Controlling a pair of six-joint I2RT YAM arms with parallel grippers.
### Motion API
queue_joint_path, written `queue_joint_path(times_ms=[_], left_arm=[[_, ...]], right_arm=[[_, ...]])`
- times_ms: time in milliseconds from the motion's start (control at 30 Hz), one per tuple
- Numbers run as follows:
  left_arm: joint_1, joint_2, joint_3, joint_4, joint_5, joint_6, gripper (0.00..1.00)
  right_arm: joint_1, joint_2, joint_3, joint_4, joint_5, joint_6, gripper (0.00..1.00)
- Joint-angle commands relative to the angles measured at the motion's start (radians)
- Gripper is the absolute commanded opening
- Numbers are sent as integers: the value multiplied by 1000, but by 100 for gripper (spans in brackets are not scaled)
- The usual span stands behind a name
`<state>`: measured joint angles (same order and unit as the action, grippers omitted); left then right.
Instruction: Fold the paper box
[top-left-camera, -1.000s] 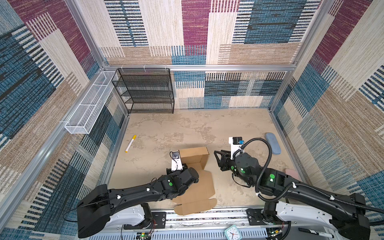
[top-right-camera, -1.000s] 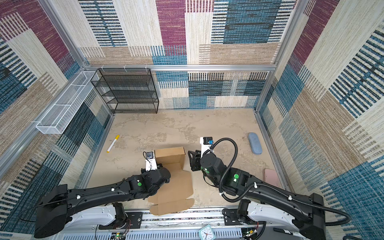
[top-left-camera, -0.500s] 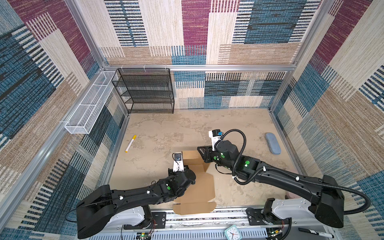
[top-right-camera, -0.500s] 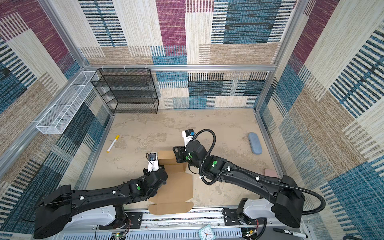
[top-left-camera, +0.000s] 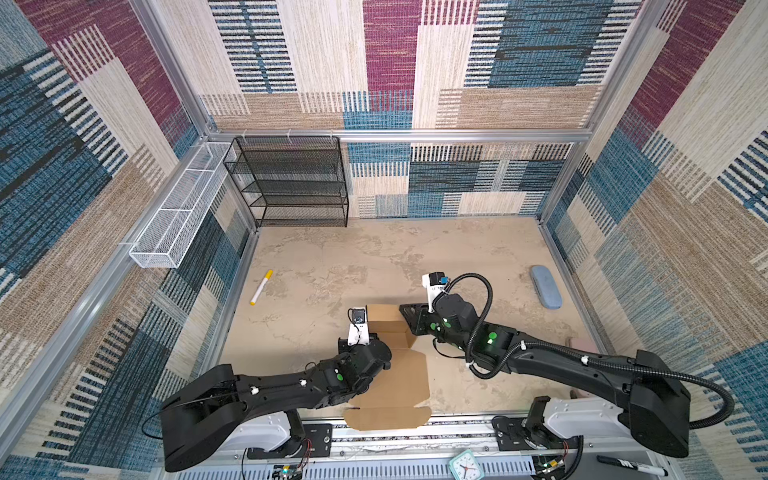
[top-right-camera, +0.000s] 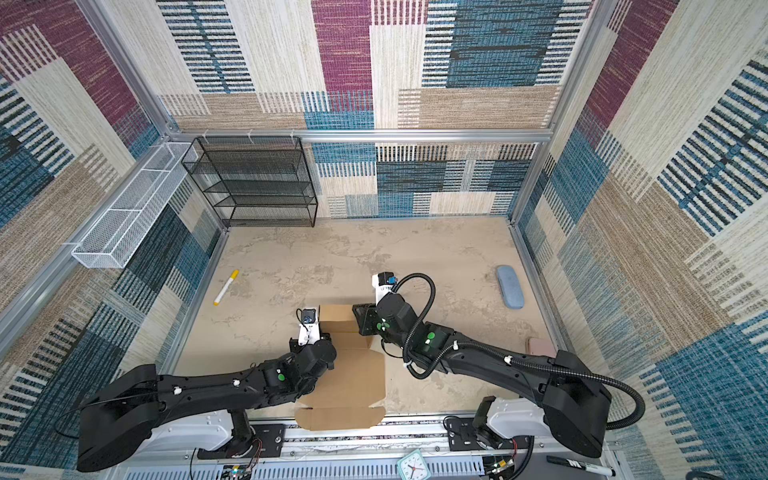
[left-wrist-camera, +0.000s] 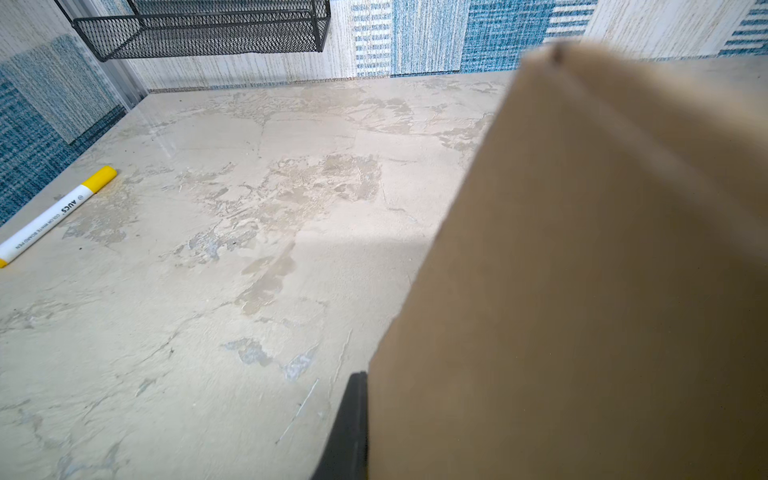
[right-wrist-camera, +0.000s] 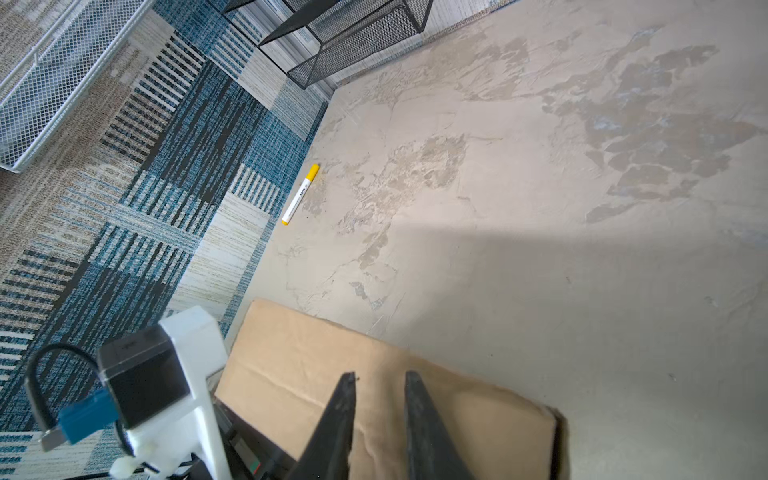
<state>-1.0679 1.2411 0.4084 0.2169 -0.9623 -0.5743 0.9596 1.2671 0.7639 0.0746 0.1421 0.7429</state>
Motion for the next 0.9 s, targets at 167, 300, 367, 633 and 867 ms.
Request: queue_joint_path(times_ms=[167, 300, 367, 633, 867], left_arm=[[6, 5, -11, 88, -4, 15, 36], [8, -21, -27, 90, -2, 11, 45], [7, -48, -38, 86, 8, 19, 49], [8, -225, -55, -28, 92, 14, 56], [7, -376, -32, -156, 213, -36, 57]], right_arm=[[-1, 18, -8, 33, 7, 16, 24], [0, 20, -2, 27, 3, 16, 24], [1, 17, 0, 26, 2, 16, 24], [-1, 36, 22, 9, -5, 12, 24], [0, 27, 69, -46, 35, -24, 25]])
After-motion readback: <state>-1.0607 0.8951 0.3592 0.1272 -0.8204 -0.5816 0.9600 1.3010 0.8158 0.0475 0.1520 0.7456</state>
